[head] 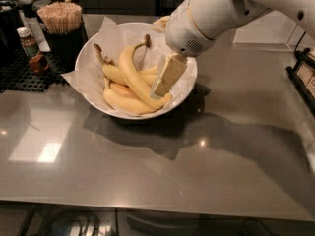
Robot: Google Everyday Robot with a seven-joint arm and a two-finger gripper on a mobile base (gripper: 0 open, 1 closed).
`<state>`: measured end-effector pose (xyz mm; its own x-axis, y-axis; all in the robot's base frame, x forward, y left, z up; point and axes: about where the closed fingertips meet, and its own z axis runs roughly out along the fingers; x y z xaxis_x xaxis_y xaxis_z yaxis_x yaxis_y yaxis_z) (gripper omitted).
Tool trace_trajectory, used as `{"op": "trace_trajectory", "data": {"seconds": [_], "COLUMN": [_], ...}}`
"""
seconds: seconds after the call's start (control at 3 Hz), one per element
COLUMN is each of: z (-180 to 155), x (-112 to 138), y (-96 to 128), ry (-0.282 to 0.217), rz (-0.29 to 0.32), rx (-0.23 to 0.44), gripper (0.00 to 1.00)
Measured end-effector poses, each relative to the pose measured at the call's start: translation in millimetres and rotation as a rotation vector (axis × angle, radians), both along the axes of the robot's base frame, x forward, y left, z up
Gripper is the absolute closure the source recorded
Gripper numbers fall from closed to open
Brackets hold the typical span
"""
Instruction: Pick banana from white bowl
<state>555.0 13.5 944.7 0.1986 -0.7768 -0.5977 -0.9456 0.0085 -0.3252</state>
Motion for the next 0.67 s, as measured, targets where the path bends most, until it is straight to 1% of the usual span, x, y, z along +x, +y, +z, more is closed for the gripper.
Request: {"op": "trace_trajectory", "data": {"seconds": [0.33, 0.67], "z": [0.7, -4.3], "x": [17.0, 34.7], "y": [10.3, 32.4], "ry": [0.007, 0.036], "rz": [-0.023, -0.043], "rx": [0.03, 0.08], "gripper": [0.0, 0.0]}}
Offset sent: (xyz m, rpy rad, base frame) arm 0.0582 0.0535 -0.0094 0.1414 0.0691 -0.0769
